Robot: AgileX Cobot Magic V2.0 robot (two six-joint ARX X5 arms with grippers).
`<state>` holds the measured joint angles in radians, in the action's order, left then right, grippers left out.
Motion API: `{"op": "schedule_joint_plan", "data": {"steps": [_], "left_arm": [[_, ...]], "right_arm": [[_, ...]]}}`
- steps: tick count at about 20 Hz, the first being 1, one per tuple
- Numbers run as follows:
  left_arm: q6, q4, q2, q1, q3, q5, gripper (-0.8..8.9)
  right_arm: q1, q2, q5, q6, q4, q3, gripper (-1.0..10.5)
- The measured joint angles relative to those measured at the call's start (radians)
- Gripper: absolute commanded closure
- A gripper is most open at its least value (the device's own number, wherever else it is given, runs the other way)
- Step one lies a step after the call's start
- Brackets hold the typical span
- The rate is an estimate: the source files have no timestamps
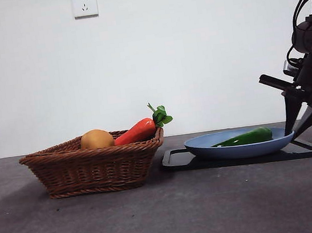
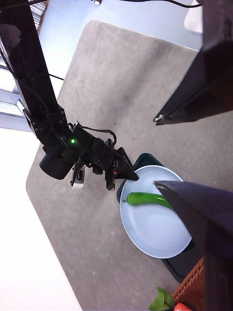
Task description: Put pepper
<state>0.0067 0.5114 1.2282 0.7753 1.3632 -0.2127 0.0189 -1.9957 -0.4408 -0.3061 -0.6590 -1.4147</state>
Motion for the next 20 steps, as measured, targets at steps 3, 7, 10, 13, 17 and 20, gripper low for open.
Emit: {"op": "schedule_joint_plan", "data": {"steps": [3,7,10,13,17,20], "left_arm": [[0.0,0.0,0.0,0.0,0.0,0.0,6.05],[0.0,0.012,0.0,0.0,0.0,0.0,6.05],[0.0,0.027,0.0,0.0,0.0,0.0,6.05],[0.0,0.027,0.0,0.0,0.0,0.0,6.06],[0.0,0.043,0.0,0.0,0.0,0.0,6.08],[0.0,0.067,0.0,0.0,0.0,0.0,6.08]], "right_arm": [[0.0,0.0,0.0,0.0,-0.007,0.0,7.8],[0.003,0.026,0.031,0.034,-0.079,-0.001,7.8],[0.012,0.156,0.051,0.088,-0.146,-0.001,7.8],[0.011,0.322,0.05,0.159,-0.261,-0.002,7.8],[-0.063,0.542,0.048,0.269,-0.454,-0.002,7.8],[-0.132,0.703,0.048,0.322,-0.566,-0.003,7.8]]}}
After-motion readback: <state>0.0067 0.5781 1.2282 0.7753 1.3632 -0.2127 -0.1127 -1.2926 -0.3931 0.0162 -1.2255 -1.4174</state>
